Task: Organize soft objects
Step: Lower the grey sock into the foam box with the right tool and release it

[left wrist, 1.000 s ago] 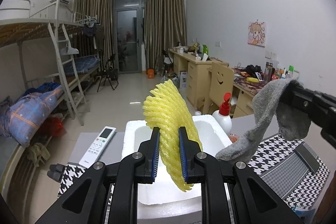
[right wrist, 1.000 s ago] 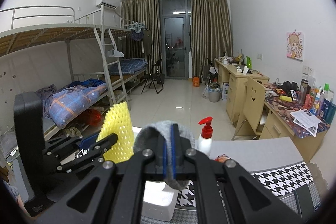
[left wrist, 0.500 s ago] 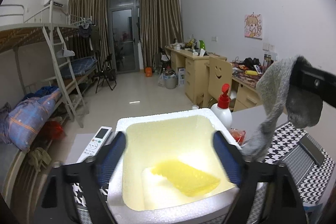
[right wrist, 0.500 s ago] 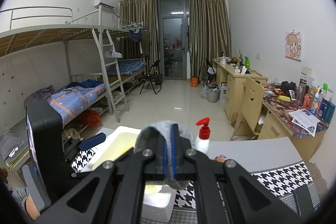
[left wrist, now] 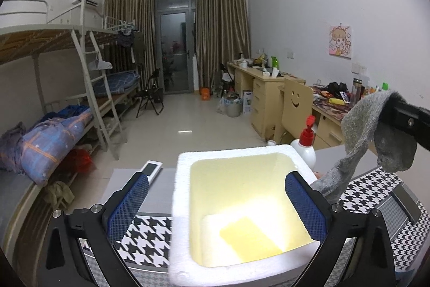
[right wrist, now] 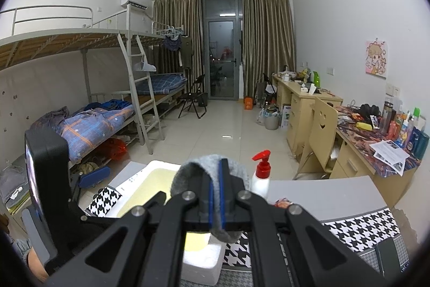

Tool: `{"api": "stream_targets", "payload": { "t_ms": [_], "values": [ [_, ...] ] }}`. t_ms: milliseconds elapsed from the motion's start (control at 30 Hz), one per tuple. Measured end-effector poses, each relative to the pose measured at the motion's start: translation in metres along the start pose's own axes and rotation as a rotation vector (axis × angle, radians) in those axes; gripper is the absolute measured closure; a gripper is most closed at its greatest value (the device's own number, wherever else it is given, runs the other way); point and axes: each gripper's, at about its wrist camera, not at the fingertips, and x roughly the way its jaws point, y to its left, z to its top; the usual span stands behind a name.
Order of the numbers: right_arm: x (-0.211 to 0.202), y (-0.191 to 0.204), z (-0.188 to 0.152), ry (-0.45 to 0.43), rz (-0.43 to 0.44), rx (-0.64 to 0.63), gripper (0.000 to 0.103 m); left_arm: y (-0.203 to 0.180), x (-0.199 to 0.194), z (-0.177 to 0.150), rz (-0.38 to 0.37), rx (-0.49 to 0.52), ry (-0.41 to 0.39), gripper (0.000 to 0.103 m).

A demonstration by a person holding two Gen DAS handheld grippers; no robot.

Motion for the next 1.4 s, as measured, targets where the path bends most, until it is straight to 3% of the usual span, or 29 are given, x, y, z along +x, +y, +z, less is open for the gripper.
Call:
{"api": "stream_targets", "payload": {
  "t_ms": [767,1400],
  "values": [
    [0.025,0.025,0.002,0.060,0.070,-0.019,0.097,0.040,-0.023,-0.011,0.069,-0.049,-0.023,0.001],
    [0.065,0.025,-0.013,0.227,0.097,0.018,0.097,0.054,-0.027,-0.021,0.074,-0.084,-0.013,0.001]
  ]
}}
